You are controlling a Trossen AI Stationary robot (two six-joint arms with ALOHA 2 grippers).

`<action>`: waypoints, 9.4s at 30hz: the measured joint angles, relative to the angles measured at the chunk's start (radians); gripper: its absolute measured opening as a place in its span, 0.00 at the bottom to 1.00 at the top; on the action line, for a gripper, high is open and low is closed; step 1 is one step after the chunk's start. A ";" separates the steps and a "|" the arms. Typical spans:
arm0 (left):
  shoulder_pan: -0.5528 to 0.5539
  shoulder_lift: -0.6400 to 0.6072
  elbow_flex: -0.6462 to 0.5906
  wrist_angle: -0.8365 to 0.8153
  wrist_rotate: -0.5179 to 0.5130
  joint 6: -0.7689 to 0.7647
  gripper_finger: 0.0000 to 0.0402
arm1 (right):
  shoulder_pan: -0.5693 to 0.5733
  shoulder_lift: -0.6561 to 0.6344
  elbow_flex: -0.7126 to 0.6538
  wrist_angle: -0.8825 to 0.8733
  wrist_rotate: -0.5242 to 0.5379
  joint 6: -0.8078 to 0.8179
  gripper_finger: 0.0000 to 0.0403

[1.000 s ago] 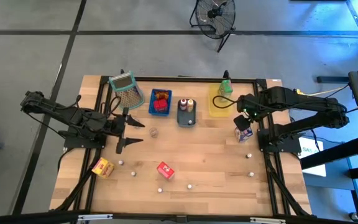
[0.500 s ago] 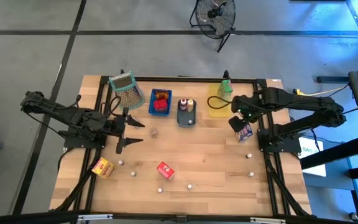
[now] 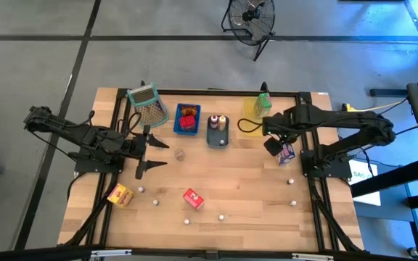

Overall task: Pick & Place Kitchen Items
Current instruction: Put the blue cereal box into the yellow bin

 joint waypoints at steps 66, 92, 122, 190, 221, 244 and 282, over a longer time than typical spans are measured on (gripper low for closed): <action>0.000 0.000 0.000 -0.007 0.000 -0.002 0.69 | -0.004 -0.014 -0.314 0.195 -0.109 0.032 0.75; 0.000 0.000 0.000 -0.006 0.000 -0.002 0.69 | -0.004 -0.014 -0.216 0.170 -0.188 0.031 0.28; 0.000 0.000 -0.001 -0.006 0.000 -0.010 0.69 | -0.340 0.080 0.131 0.201 -0.028 -0.035 0.27; 0.000 0.000 -0.001 -0.007 0.000 -0.020 0.69 | -0.456 0.278 0.129 0.200 -0.010 -0.077 0.27; 0.000 0.000 -0.001 -0.008 0.000 -0.020 0.69 | -0.456 0.278 0.129 0.211 -0.002 -0.084 0.43; 0.000 0.000 -0.001 -0.008 0.000 -0.021 0.69 | -0.460 0.367 0.129 0.232 -0.004 -0.104 0.43; 0.000 0.000 -0.001 -0.008 0.011 -0.028 0.69 | -0.462 0.367 0.129 0.255 -0.055 -0.179 0.47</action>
